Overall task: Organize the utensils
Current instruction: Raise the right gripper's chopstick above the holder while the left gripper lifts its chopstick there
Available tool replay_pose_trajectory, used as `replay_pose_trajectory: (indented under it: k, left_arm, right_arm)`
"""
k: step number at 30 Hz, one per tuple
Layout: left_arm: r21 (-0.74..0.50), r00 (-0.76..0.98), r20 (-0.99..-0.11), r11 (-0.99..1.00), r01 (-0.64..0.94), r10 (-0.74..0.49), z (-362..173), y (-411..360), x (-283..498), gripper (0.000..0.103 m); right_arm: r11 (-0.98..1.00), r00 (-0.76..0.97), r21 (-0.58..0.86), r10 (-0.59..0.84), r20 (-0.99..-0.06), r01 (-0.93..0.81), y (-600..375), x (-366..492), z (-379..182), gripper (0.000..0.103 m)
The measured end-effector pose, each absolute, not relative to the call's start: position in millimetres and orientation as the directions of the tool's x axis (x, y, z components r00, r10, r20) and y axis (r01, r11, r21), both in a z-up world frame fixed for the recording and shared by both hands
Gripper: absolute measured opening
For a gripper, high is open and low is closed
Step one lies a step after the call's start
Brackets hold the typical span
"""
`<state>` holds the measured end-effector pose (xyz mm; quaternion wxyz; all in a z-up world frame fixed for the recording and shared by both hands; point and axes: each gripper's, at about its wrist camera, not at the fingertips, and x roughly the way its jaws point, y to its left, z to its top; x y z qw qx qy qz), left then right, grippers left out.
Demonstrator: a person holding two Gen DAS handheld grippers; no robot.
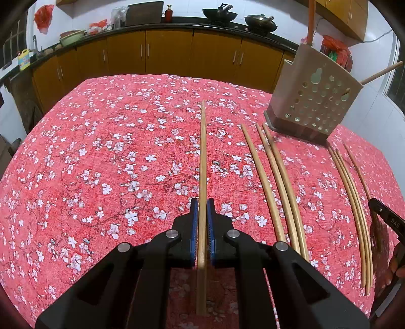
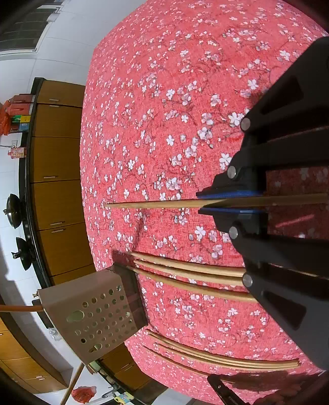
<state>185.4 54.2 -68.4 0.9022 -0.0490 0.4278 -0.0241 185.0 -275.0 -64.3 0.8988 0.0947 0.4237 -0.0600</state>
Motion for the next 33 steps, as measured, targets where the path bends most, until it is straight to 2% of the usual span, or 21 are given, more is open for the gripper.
replay_pose_trajectory:
  k: [16, 19, 25, 33]
  left_arm:
    - [-0.076, 0.629, -0.774, 0.997, 0.015, -0.069, -65.8, 50.4, 178.3, 0.008]
    - [-0.081, 0.63, -0.773, 0.997, 0.017, -0.074, -60.9, 52.4, 176.8, 0.007]
    - [-0.096, 0.707, -0.702, 0.995, 0.021, -0.082, -23.0, 60.5, 170.3, 0.007]
    - [-0.14, 0.818, -0.562, 0.989, 0.046, -0.118, 38.0, 67.5, 162.8, 0.007]
  right_arm:
    - [0.979, 0.635, 0.11, -0.024, -0.772, 0.171, -273.4, 175.0, -61.7, 0.008]
    - [0.979, 0.665, 0.119, -0.021, -0.746, 0.165, -275.1, 167.8, -49.9, 0.008]
    - [0.978, 0.75, 0.132, -0.036, -0.66, 0.163, -282.8, 155.4, -6.3, 0.008]
    - [0.977, 0.84, 0.149, -0.047, -0.54, 0.151, -288.2, 145.7, 44.9, 0.008]
